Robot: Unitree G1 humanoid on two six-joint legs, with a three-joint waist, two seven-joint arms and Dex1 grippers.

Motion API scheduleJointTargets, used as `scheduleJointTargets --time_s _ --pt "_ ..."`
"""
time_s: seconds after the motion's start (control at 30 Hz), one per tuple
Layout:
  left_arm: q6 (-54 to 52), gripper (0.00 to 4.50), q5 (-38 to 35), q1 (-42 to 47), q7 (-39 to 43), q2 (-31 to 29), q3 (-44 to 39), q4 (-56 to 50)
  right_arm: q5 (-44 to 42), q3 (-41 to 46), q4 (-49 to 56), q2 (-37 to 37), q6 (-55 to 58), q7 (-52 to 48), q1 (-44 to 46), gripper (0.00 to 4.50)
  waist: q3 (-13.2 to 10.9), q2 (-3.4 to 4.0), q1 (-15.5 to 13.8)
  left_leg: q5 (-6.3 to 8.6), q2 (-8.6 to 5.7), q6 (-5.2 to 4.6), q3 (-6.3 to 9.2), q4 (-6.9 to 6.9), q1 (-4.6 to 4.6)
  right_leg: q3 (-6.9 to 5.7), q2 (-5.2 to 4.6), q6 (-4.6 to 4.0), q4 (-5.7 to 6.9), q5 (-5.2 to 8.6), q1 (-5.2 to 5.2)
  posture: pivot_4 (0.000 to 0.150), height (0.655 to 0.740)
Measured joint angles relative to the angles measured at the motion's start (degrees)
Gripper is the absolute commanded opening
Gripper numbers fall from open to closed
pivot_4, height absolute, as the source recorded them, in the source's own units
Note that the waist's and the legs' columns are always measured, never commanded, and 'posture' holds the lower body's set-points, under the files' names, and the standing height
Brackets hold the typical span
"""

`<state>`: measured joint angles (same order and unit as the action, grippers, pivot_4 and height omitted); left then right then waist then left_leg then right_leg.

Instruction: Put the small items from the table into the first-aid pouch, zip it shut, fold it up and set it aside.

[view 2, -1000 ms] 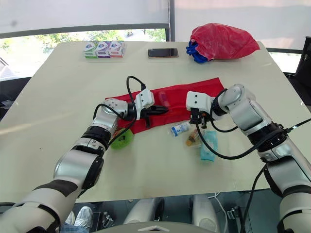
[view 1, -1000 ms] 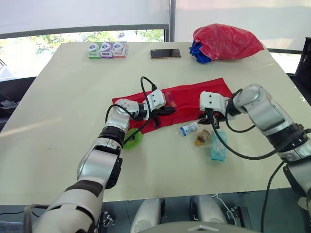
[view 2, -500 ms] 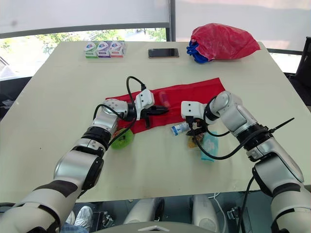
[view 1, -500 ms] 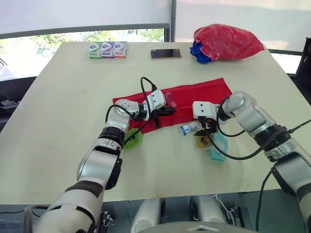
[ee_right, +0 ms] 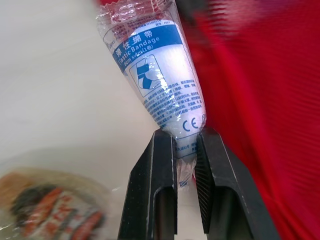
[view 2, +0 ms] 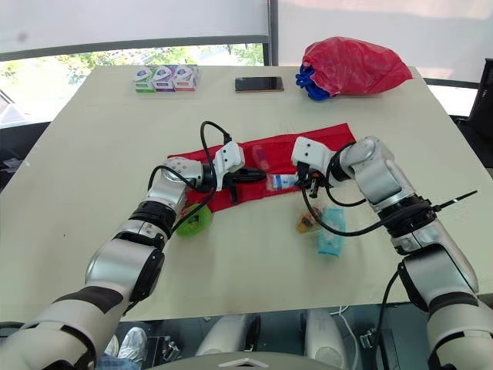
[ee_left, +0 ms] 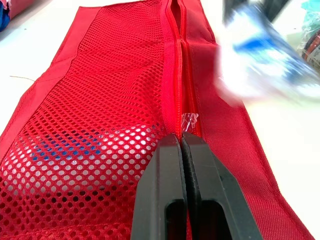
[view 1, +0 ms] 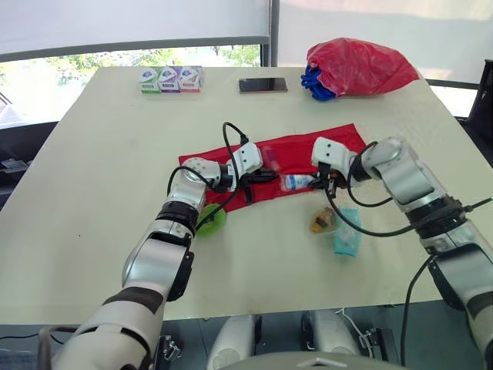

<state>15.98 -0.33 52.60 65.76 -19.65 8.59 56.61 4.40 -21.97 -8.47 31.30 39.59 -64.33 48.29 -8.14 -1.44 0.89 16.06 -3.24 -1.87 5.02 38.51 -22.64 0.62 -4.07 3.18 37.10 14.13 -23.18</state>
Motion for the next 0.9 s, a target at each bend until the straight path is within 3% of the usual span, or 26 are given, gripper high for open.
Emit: scheduleJointTargets --time_s 0.17,0.37,0.9 --pt "-1.13 0.0 -1.34 -1.36 0.09 0.47 -1.38 -1.29 0.64 -0.21 3.05 0.03 6.65 3.96 -3.93 0.01 0.0 0.0 0.03 0.0 0.0 0.0 -0.05 0.0 -0.04 0.08 0.0 0.0 0.07 0.0 -0.09 0.15 0.74" --pt "-3.07 0.0 -2.17 -3.36 0.53 1.44 -1.75 -6.21 2.1 2.8 4.06 -9.88 20.98 18.45 -2.82 0.01 0.1 -0.08 0.03 -0.01 -0.14 0.02 -0.01 0.0 -0.03 0.12 -0.08 -0.03 0.54 -0.01 -0.38 0.15 0.74" --pt "-4.1 0.0 -2.11 -4.95 0.81 2.11 -1.33 -8.33 -0.4 10.09 3.9 -25.19 32.26 38.47 -1.26 0.01 0.13 -0.06 0.17 -0.01 -0.25 0.02 0.04 -0.01 -0.03 0.1 -0.13 -0.03 0.63 -0.01 -0.42 0.15 0.74"
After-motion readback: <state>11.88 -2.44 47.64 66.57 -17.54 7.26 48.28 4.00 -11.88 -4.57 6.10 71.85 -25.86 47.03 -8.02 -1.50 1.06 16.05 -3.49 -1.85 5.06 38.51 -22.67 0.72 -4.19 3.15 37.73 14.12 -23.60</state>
